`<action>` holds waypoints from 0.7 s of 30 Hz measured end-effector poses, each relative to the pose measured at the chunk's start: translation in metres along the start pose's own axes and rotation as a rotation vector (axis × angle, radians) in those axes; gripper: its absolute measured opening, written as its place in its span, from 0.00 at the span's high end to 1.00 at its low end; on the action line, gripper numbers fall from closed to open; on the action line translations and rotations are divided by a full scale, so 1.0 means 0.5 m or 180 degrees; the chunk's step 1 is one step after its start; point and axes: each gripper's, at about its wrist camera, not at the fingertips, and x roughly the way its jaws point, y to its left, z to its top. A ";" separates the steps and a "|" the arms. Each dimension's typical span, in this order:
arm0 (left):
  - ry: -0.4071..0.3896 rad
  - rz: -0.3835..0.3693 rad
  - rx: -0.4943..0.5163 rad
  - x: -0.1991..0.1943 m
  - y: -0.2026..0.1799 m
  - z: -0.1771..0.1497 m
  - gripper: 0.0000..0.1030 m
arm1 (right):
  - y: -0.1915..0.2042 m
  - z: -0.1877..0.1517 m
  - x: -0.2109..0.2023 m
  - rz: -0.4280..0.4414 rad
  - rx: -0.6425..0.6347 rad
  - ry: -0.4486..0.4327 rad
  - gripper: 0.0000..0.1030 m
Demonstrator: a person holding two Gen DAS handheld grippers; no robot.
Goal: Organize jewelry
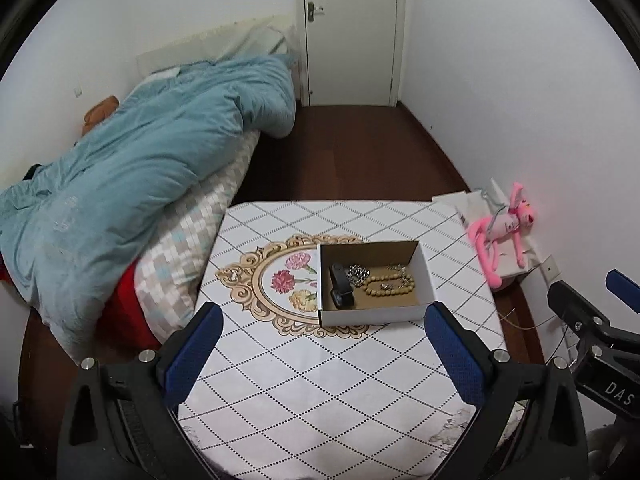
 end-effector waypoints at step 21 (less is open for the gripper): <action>0.0197 -0.0055 -0.0040 -0.038 0.005 0.030 0.00 | 0.004 0.032 -0.096 0.0011 0.0023 -0.0051 0.00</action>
